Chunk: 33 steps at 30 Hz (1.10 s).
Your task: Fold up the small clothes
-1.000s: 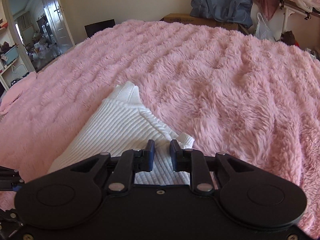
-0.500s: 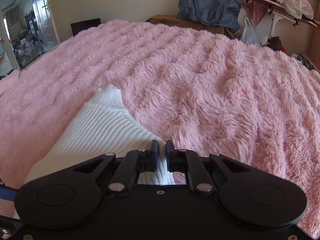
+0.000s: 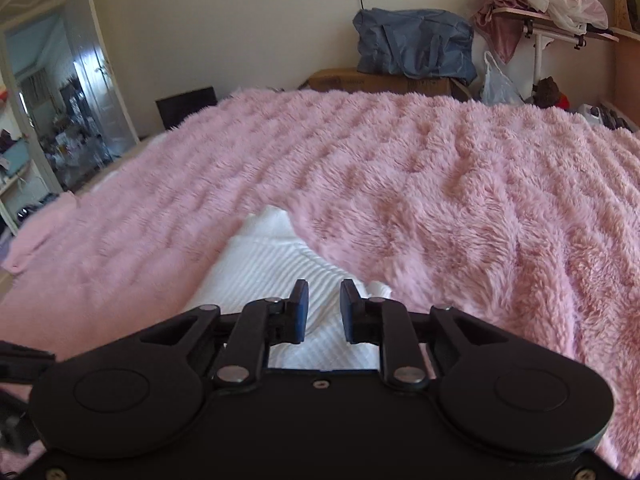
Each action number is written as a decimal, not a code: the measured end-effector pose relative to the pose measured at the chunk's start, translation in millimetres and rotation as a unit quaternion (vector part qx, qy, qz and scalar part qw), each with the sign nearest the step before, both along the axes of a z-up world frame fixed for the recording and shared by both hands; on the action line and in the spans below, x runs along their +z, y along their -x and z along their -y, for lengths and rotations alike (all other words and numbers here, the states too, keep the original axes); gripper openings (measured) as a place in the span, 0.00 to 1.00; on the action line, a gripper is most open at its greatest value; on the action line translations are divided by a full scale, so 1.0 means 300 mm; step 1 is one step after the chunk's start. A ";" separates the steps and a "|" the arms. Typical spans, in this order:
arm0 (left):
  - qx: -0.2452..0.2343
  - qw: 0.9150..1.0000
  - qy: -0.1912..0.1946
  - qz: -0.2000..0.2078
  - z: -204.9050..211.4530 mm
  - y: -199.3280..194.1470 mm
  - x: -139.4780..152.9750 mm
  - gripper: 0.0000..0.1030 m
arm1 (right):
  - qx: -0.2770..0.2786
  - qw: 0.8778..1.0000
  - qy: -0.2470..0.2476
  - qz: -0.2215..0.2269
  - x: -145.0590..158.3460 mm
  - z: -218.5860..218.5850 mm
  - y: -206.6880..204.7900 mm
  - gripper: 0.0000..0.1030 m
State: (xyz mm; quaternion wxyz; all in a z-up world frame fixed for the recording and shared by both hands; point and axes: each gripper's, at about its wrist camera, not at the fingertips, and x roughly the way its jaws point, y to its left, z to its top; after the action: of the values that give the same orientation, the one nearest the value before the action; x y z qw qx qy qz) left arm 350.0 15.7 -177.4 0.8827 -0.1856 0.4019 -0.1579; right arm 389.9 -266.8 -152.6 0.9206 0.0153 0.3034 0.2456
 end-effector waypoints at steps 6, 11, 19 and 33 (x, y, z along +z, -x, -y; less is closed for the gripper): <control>-0.007 1.000 0.018 -0.017 -0.033 0.141 -0.023 0.48 | 0.072 0.997 0.007 0.001 -0.050 -0.038 0.324 0.18; -0.042 0.999 0.024 -0.020 0.043 0.193 -0.060 0.48 | 0.083 0.996 -0.009 -0.018 -0.114 -0.055 0.442 0.18; -0.030 0.998 0.006 -0.056 0.079 0.180 -0.160 0.48 | 0.040 0.997 0.021 -0.056 -0.233 -0.040 0.438 0.17; -0.028 0.999 0.032 -0.021 0.067 0.115 -0.056 0.48 | -0.043 0.995 -0.089 -0.015 -0.115 0.091 0.440 0.38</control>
State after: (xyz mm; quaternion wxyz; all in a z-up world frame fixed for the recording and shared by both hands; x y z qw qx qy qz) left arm 315.5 -4.3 -194.2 0.8631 -0.2055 0.4198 -0.1914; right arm 257.8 -294.2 -187.0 0.9206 0.1139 0.2932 0.2314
